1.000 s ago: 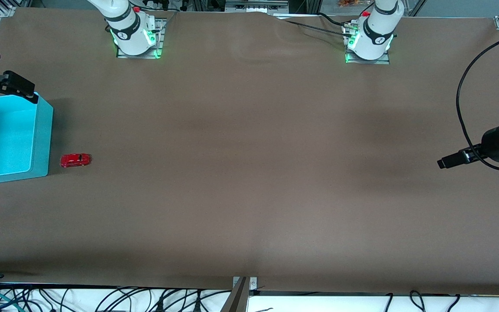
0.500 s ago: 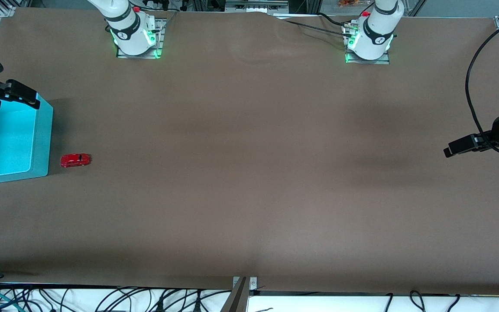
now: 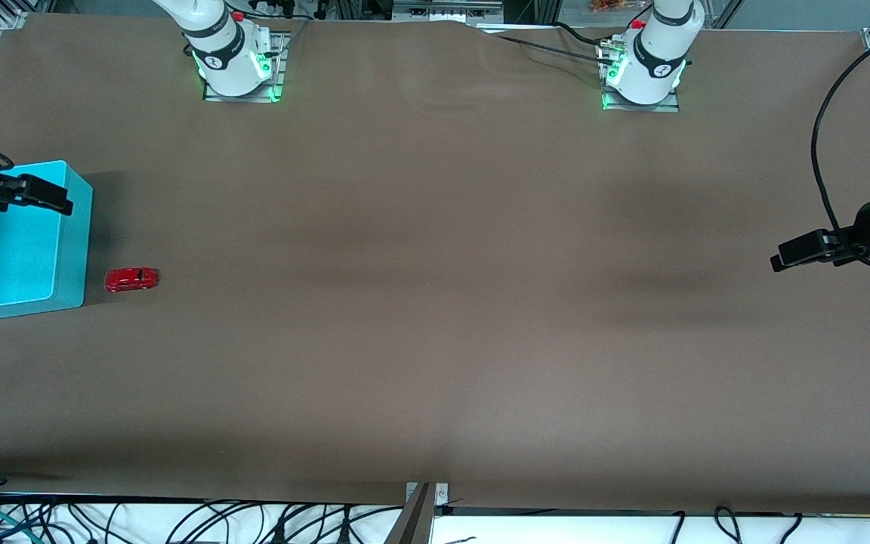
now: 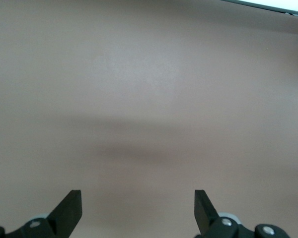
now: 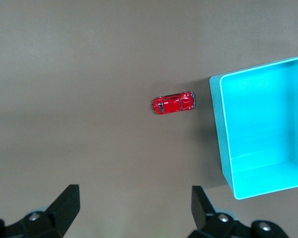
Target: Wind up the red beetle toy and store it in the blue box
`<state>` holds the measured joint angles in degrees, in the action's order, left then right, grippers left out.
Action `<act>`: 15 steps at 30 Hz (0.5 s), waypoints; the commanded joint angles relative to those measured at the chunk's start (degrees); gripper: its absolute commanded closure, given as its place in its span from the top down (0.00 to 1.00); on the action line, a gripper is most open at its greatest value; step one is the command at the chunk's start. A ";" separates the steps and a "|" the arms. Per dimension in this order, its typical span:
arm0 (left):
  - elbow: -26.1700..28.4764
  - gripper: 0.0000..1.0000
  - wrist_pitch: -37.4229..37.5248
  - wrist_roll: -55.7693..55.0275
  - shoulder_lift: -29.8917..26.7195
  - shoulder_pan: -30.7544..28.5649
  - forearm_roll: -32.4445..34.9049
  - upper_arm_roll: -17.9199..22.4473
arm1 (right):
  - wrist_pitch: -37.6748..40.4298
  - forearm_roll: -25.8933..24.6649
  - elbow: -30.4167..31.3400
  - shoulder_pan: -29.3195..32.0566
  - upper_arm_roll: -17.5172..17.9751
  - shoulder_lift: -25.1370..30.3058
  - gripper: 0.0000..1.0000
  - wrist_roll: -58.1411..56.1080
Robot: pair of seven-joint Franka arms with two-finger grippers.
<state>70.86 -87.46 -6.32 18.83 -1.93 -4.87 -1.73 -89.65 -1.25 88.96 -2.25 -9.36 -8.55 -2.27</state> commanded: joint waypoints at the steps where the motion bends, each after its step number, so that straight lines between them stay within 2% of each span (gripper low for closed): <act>1: -0.99 1.00 0.45 1.31 -0.02 0.26 0.56 0.42 | -1.40 0.11 4.11 0.14 0.22 1.52 1.00 0.68; 9: -0.99 1.00 0.54 1.13 -0.11 0.34 0.65 0.33 | -11.23 0.11 14.21 0.84 -0.39 4.07 1.00 0.77; 15: -0.99 1.00 0.54 1.22 -0.02 0.34 0.65 0.50 | -16.07 0.11 18.43 0.93 -2.24 4.51 1.00 0.77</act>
<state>70.84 -87.46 -6.30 18.83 -1.93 -4.87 -1.65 -101.24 -1.25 101.30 -1.62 -10.42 -7.38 -2.13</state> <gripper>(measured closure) 0.000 0.000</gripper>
